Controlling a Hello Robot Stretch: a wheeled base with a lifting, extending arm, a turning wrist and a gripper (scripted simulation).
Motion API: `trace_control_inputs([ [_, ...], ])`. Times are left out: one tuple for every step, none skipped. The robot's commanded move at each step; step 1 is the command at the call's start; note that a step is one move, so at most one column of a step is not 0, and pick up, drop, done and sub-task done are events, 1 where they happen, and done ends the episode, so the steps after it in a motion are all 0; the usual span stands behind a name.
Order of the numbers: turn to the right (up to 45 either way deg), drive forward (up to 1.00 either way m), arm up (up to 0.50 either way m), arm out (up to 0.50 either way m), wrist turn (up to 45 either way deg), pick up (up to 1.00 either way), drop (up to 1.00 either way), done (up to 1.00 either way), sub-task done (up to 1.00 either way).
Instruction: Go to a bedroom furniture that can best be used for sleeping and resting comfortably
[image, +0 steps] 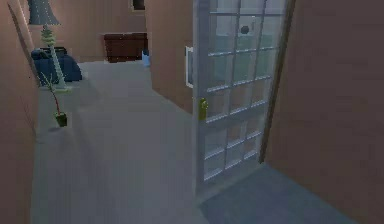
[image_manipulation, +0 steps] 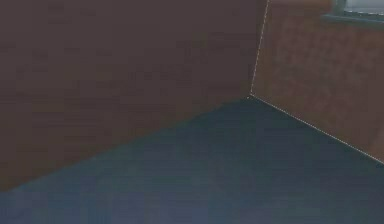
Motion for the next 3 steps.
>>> trace_control_inputs([
  [-24.0,0.0,0.0,0.0,0.0,0.0,0.0,0.0,0.0],
  [0.0,1.0,0.0,0.0,0.0,0.0,0.0,0.0,0.0],
  [0.0,0.5,0.0,0.0,0.0,0.0,0.0,0.0,0.0],
])
